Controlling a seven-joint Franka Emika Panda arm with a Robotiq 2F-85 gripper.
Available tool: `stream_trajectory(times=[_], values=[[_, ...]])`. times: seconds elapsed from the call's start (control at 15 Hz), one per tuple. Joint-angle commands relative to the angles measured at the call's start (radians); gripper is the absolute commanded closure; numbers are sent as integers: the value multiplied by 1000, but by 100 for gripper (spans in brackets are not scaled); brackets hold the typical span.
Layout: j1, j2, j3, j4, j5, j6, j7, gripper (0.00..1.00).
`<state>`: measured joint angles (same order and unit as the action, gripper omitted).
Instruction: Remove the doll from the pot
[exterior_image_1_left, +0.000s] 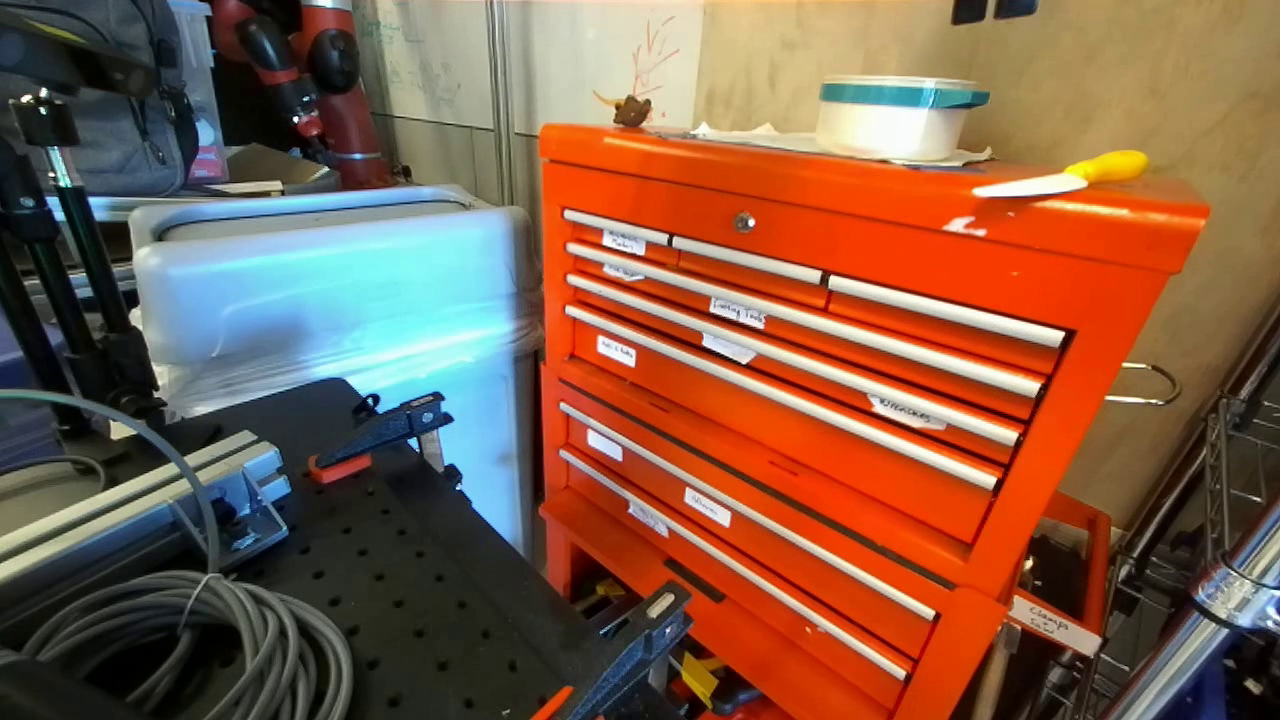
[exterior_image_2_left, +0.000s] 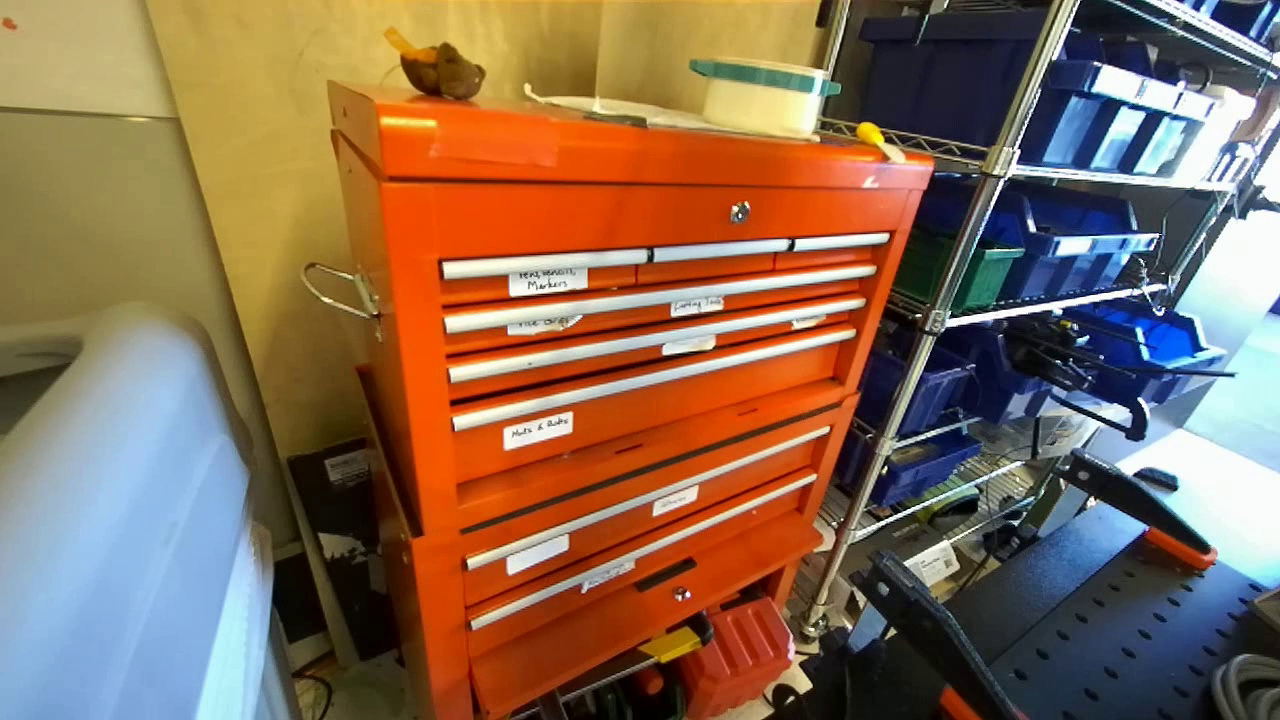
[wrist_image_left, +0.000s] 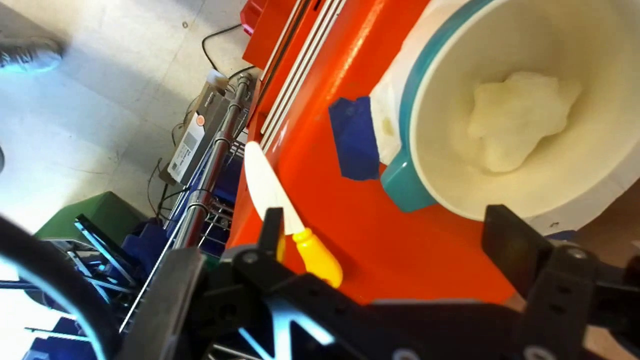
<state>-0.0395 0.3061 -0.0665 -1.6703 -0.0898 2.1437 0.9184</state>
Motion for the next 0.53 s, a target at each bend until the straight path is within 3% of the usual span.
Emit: stream_trajectory(times=[0.0, 0.47], values=[[32, 63, -16, 92, 30, -20, 75, 0], [51, 98, -11, 145, 73, 3, 93, 0]])
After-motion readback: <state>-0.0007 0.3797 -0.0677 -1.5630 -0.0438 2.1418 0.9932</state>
